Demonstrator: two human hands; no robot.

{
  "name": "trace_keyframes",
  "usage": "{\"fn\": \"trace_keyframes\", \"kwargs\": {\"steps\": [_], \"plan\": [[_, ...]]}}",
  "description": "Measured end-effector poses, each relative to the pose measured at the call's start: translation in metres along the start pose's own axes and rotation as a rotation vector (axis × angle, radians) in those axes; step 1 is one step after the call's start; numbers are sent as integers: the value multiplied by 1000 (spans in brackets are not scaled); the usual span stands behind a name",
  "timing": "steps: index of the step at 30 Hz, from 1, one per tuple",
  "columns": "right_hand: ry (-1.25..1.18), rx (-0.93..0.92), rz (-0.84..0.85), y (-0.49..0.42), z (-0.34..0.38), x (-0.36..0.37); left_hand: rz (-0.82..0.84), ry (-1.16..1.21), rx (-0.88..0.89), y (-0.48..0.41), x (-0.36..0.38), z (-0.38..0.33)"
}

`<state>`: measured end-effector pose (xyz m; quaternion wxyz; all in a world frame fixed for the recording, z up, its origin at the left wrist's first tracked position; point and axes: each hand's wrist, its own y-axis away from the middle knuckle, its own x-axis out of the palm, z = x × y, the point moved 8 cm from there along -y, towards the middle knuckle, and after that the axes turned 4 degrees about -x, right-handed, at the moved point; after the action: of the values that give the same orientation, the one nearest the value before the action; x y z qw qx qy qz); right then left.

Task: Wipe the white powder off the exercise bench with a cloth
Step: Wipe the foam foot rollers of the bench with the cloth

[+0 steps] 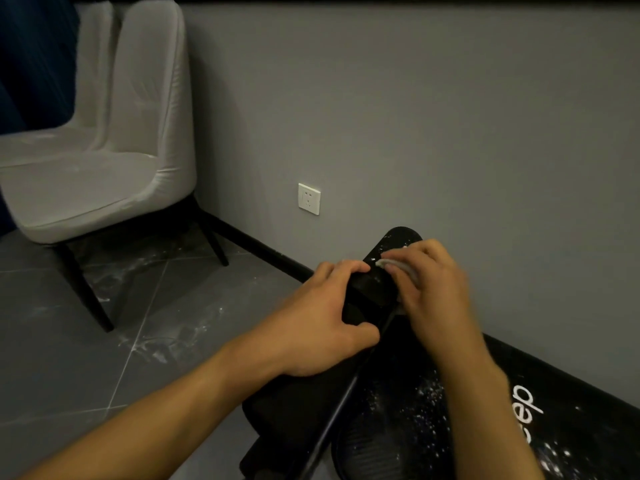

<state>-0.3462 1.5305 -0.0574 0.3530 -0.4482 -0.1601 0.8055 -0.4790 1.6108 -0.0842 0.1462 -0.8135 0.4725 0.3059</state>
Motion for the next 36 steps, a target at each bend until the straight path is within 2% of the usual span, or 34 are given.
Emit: {"fn": "trace_keyframes", "kwargs": {"steps": [2, 3, 6, 8, 10, 13, 16, 21, 23, 26, 30, 33, 36], "plan": [[23, 40, -75, 0, 2, 2, 10, 2, -1, -1, 1, 0], [16, 46, -39, -2, 0, 2, 11, 0, 1, -1, 1, 1], [-53, -9, 252, -5, -2, -1, 4, 9, 7, -1, 0, 1], [-91, -27, 311, -3, 0, -2, -3, 10, 5, 0, 0, 1], [-88, -21, 175, -4, 3, -4, -3, 14, 8, 0, 0, 0], [39, 24, -37, -8, 10, 1, -8, 20, 12, 1, 0, -1], [117, 98, -90, -10, 11, 7, 3, 22, -1, 1, 1, 0], [95, 44, 268, -19, 4, 6, -5, 26, 9, 1, 0, -1], [104, 47, 184, -20, 7, 4, -15, 21, 15, 0, -1, 0], [75, 118, -76, -16, 11, 7, -19, 15, 13, -1, 1, 0], [105, 181, -158, -18, 11, 7, 0, 7, 2, -1, 0, 0], [131, 156, -67, -24, 14, 12, 0, 7, -5, 1, 0, 1], [208, 202, 176, -31, 10, 19, -7, 15, -8, 3, 0, 0]]}}
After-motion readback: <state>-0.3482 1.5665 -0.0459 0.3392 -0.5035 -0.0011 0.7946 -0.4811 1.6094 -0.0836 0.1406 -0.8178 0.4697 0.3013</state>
